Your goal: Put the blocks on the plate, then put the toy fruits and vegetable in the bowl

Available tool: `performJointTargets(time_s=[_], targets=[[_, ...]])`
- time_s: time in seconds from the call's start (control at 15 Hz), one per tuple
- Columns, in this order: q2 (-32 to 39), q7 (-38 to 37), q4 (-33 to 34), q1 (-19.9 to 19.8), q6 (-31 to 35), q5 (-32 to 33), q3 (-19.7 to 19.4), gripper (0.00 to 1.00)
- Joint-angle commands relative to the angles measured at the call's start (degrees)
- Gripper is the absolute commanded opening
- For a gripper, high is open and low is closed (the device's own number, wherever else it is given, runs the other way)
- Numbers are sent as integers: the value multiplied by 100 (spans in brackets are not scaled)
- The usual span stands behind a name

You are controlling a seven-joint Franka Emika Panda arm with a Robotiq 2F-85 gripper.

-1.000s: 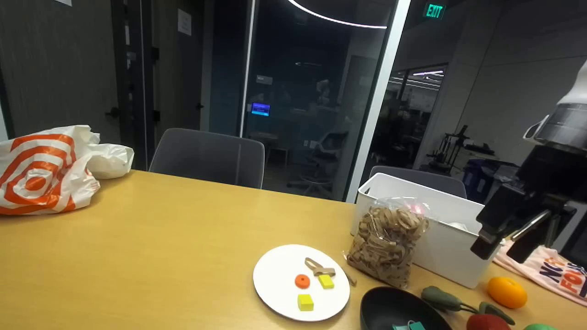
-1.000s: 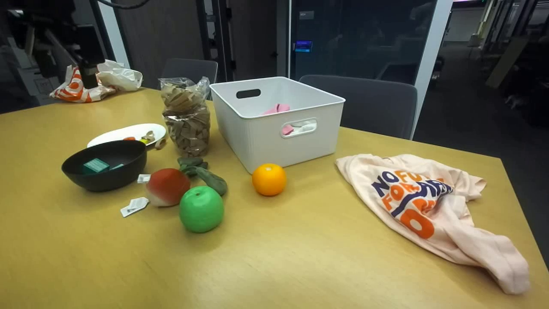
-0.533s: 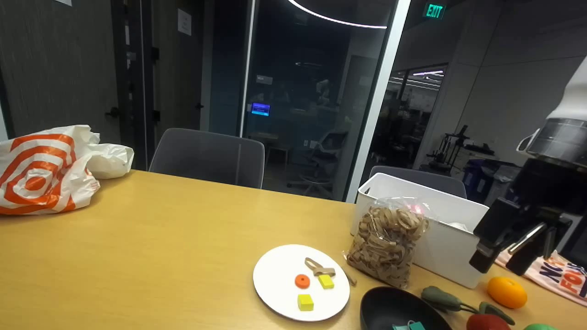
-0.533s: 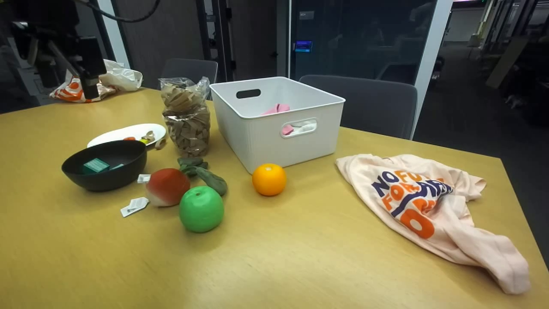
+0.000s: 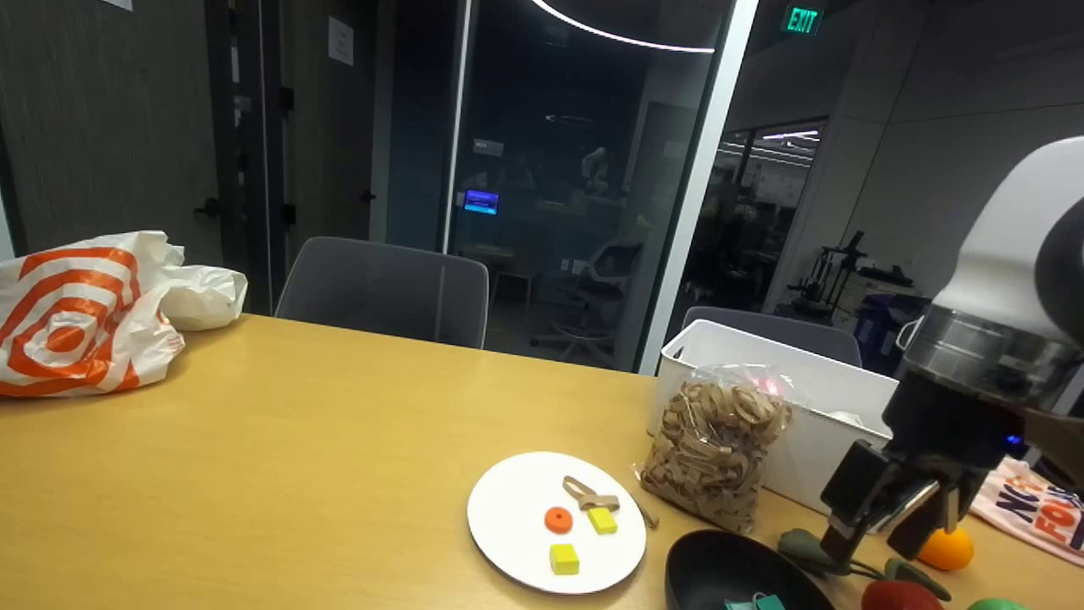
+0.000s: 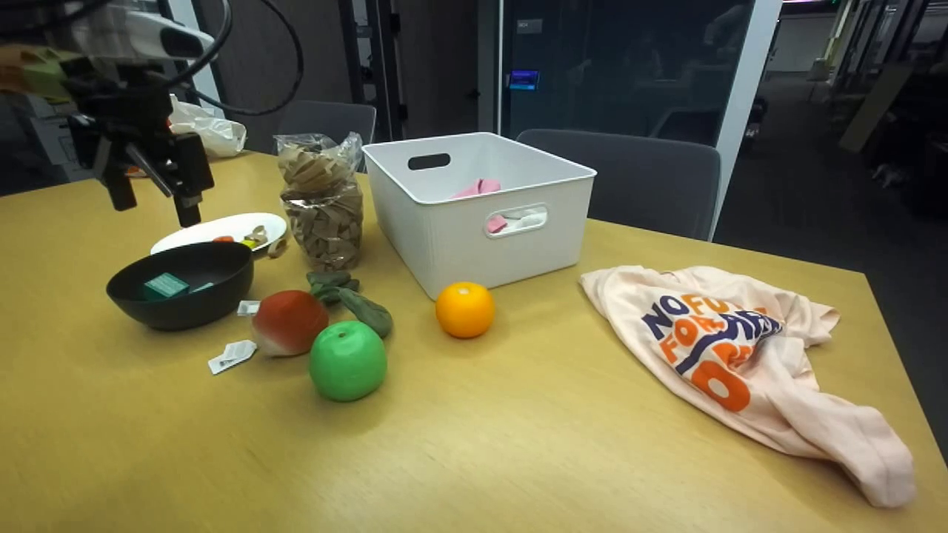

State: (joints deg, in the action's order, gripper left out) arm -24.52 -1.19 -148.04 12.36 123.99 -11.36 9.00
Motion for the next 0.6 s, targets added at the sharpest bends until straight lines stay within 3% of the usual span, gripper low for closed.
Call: performJointTargets(time_s=[0.0,0.53], targets=[[397,-279,-239,-183,778,413,169,100],[1004,-482,-470,-327,1500,680,85,100]])
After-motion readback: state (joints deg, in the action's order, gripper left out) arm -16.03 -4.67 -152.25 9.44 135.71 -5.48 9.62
